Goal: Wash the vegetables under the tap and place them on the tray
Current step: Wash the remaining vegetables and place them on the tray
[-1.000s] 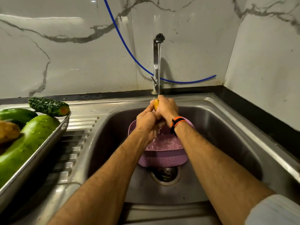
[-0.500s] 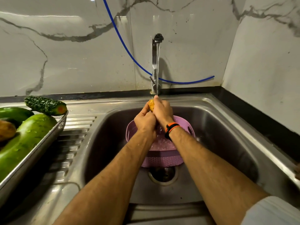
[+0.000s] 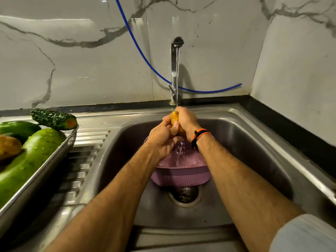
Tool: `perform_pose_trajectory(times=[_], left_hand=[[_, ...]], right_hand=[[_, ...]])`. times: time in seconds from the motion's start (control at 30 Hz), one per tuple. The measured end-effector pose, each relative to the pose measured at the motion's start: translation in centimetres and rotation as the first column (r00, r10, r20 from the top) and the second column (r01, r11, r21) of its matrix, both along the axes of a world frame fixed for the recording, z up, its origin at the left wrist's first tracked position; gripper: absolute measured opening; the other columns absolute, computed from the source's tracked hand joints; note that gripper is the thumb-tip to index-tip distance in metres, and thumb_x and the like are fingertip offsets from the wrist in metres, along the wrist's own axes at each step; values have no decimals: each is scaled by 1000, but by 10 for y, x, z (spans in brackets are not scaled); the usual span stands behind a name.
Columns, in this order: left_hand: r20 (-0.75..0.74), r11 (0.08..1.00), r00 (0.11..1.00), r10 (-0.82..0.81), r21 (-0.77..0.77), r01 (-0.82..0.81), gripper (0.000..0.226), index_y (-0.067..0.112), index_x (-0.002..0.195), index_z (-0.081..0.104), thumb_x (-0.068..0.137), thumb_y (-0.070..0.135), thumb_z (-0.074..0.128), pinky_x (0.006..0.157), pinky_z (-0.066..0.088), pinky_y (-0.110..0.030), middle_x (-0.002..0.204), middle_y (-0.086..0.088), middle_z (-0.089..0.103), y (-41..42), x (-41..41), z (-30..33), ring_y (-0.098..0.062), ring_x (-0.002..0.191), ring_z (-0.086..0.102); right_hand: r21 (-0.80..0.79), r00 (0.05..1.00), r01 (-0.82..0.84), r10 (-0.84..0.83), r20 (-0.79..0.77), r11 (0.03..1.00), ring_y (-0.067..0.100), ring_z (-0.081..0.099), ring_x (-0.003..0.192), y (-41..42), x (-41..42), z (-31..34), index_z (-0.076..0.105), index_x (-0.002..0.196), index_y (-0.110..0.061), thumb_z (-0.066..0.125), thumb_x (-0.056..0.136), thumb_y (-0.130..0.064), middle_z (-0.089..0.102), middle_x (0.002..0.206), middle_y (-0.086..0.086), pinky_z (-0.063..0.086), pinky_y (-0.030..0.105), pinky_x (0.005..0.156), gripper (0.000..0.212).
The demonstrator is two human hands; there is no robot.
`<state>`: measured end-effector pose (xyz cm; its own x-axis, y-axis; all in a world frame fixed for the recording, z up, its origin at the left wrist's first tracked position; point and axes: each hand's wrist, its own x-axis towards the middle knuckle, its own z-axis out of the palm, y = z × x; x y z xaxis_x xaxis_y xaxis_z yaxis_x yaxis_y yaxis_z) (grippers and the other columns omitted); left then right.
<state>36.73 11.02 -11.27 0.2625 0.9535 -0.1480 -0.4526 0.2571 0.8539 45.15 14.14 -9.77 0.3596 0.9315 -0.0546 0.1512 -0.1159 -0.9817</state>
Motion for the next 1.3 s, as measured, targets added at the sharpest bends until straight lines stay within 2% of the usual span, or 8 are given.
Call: perform_pose_trajectory(times=[0.13,0.23,0.33,0.43,0.53,0.7,1.0,1.3], left_hand=[[31,976,976,216,-32,-215,45,5,128,63,93,-17,44,45,51,-22,92,-18,68,2,12,0,-16,63,61],[-12,969,969,247,-28,-247,51,7,124,67,91,-19,38,39,40,-20,91,-21,68,-1,22,-3,-12,52,52],[15,997,997,73,-2,-73,40,16,104,70,94,-13,44,54,55,-27,90,-15,65,-1,13,0,-19,70,64],[-51,988,987,153,-5,-153,33,12,114,70,92,-8,56,62,62,-36,105,-17,71,5,8,1,-29,92,69],[-153,955,945,289,-19,-295,23,11,113,72,91,3,66,67,63,-36,99,-14,74,6,10,-2,-25,86,73],[-108,975,974,199,-76,-208,28,9,116,68,102,29,55,73,61,-36,99,-13,70,4,4,0,-21,86,68],[-217,989,966,143,-10,-148,28,3,125,65,101,8,51,58,49,-23,67,1,64,4,8,-5,-6,58,58],[-143,970,964,226,123,-209,26,15,114,69,100,3,50,93,57,-45,106,-13,73,-1,15,-7,-27,104,69]], right_hand=[[95,995,-27,18,99,995,33,62,97,-3,1,-12,63,68,-17,42,100,-45,66,91,12,48,41,87,47],[32,986,10,-15,168,999,35,58,104,0,-1,-7,71,102,-6,42,99,-40,66,113,19,43,37,85,44],[-2,998,0,0,-66,1000,30,63,93,1,6,0,71,91,-8,53,85,-43,70,104,15,51,41,86,40],[20,984,-79,81,-161,997,20,59,77,0,12,-3,62,81,-16,51,96,-45,63,83,7,49,35,75,35],[67,988,-132,137,-71,989,26,62,80,-1,8,-9,60,73,-12,48,98,-51,62,82,8,52,40,79,48],[120,984,-143,154,-86,982,29,66,86,-3,12,-13,67,103,0,58,95,-42,69,90,13,55,45,85,44],[94,946,-1,32,-323,996,26,63,94,-5,8,-15,56,85,-21,44,103,-39,64,95,10,54,47,91,28],[208,997,66,-74,33,976,26,61,110,-5,0,-15,66,122,-20,38,103,-44,68,119,8,49,41,98,41]])
